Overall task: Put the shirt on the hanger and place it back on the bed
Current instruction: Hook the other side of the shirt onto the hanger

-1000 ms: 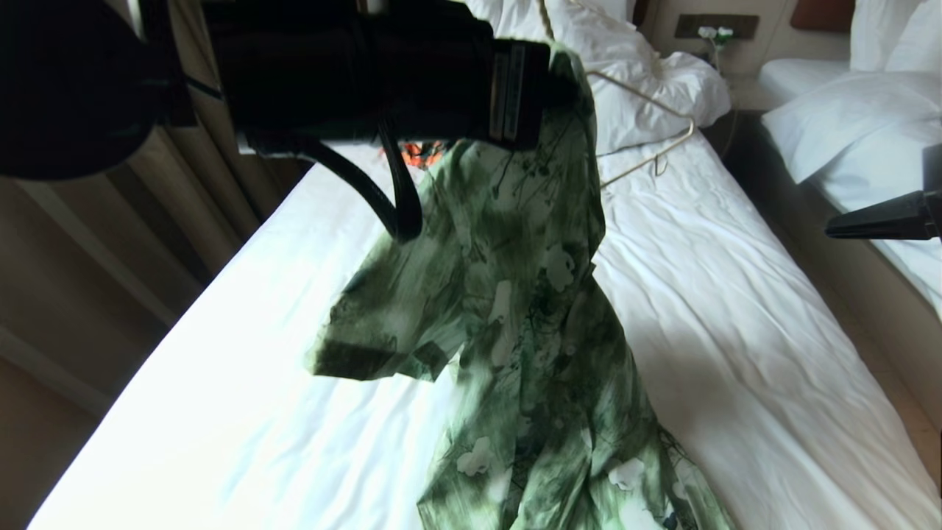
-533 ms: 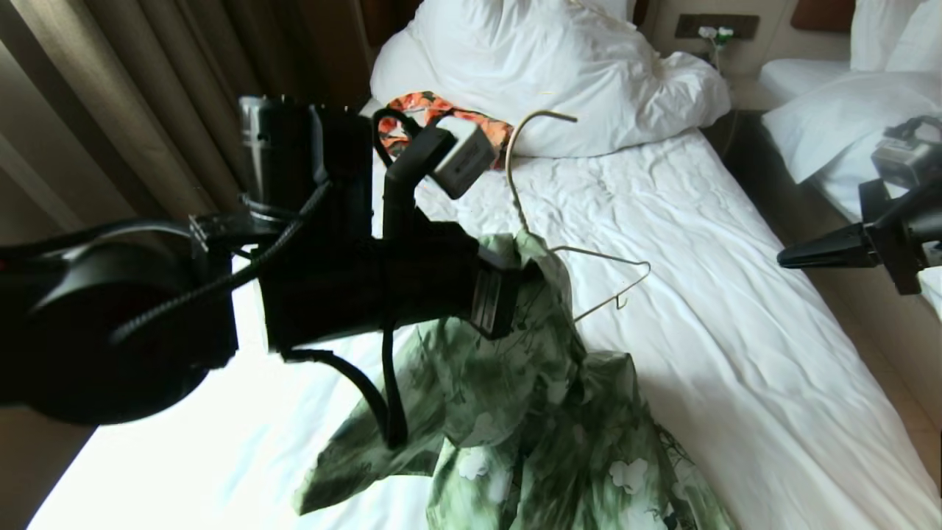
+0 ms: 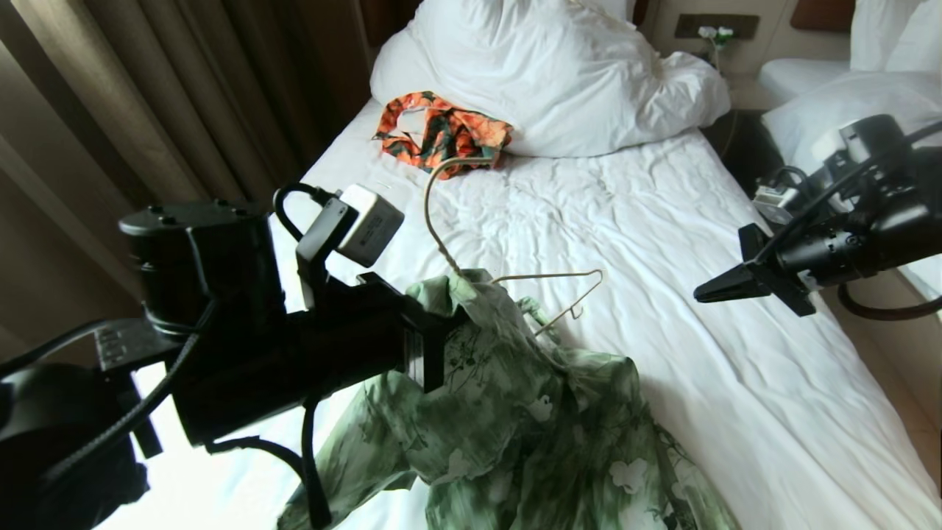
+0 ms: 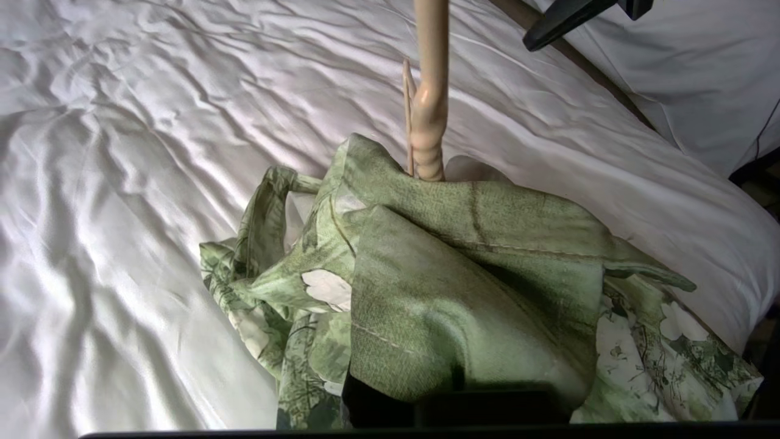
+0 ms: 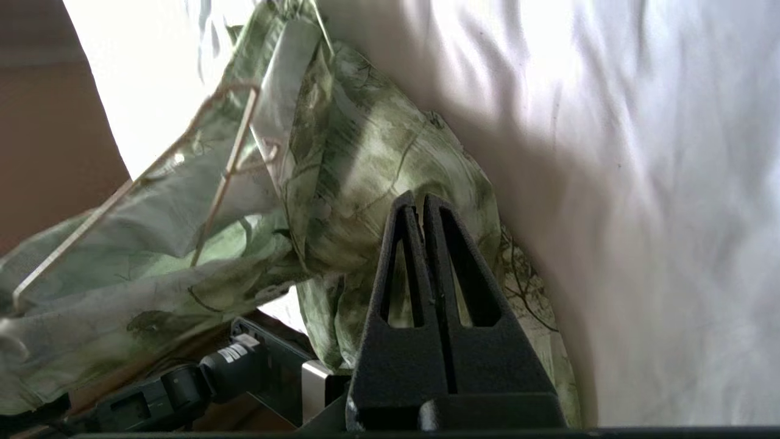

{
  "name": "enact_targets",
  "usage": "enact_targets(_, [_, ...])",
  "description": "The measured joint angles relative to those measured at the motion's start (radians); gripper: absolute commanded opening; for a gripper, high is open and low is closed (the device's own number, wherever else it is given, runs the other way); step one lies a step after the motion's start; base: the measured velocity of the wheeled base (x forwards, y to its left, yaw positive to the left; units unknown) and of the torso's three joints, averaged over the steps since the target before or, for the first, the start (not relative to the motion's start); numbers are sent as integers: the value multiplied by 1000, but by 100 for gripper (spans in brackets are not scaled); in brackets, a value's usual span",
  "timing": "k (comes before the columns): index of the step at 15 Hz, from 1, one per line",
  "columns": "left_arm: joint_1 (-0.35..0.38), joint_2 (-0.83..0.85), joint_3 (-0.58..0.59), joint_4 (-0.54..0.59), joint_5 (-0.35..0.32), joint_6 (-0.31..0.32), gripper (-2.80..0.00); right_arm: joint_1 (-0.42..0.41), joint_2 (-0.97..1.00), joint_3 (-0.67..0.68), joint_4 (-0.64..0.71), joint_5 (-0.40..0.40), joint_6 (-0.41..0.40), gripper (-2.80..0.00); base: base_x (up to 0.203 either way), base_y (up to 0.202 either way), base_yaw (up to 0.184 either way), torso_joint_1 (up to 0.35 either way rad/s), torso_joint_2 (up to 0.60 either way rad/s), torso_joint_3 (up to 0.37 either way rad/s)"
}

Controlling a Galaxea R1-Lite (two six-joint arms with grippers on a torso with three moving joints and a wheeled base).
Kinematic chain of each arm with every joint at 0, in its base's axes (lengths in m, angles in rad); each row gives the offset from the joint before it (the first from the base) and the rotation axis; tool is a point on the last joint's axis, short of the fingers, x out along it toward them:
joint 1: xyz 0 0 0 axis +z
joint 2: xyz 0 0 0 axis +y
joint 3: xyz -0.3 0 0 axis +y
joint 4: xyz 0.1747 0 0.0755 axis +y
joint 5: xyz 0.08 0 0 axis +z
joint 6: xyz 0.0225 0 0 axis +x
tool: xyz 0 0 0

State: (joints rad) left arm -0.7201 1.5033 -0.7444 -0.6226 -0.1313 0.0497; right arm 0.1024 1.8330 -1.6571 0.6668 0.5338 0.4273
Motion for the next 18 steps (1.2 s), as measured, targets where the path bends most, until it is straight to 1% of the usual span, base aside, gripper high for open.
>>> enact_targets(2, [11,-33,55,-3,1,-19,-280,25,76,-102,18,-2,17,-280,0,0,0,0,0,0])
enact_targets(5, [57,-65,98,-4,0,-26,-280,74,198,-262,73,-17,24,-280,0,0,0,0,0,0])
enact_targets(8, [96,-98,127,-4,-1,-28,-280,158,287,-311,22,-26,23,-280,0,0,0,0,0,0])
enact_targets(9, [98,-108,139,-5,-1,-29,-280,182,304,-314,4,-26,22,0,0,0,0,0,0,0])
enact_targets(13, [107,-137,161,-6,-1,-29,-280,245,359,-315,-77,-27,25,0,0,0,0,0,0,0])
enact_targets(16, [109,-151,175,-6,-1,-30,-280,282,396,-314,-82,-59,27,0,0,0,0,0,0,0])
enact_targets(18, [109,-156,180,-6,-2,-42,-280,307,420,-314,-100,-89,28,0,0,0,0,0,0,0])
